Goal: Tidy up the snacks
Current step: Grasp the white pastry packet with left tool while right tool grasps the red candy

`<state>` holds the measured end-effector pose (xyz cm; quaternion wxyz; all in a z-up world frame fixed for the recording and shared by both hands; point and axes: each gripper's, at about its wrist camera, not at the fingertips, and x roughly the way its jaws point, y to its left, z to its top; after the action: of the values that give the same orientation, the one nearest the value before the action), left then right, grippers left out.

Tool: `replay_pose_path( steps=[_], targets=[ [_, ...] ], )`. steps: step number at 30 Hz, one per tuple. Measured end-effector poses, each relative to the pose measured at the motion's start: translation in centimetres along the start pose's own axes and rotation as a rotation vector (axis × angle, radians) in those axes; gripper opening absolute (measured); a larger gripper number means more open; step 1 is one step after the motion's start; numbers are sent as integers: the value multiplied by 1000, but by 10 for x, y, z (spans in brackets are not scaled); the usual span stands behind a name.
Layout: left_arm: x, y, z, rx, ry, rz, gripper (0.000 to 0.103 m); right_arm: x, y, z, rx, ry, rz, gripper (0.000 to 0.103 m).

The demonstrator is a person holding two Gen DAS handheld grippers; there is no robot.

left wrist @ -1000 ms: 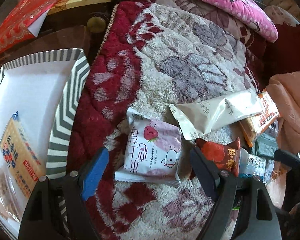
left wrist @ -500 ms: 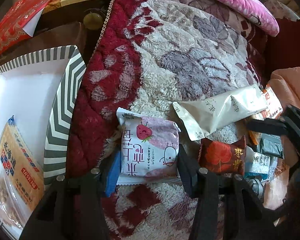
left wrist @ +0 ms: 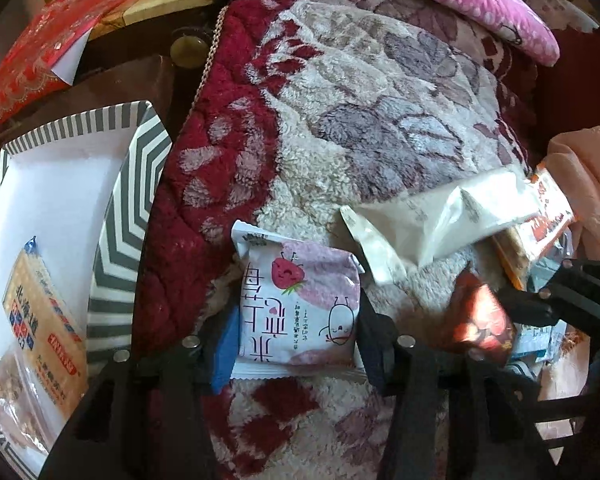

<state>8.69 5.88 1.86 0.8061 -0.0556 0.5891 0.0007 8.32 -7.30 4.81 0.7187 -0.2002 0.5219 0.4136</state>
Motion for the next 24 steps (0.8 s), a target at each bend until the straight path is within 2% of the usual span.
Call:
replay_pose_path(
  steps=[8,15,24],
  targets=[
    [-30,4,-14,-22,-52,-23,51,-35,5,-15,139,-114,-6,36],
    [-59,8,-30,-26,-97,-4,51,-58,11,-15,200,-199,-19,36],
    [-91,19,-48,-42,-151,35,51,-65,29,-12,228,-224,-29,36]
  ],
)
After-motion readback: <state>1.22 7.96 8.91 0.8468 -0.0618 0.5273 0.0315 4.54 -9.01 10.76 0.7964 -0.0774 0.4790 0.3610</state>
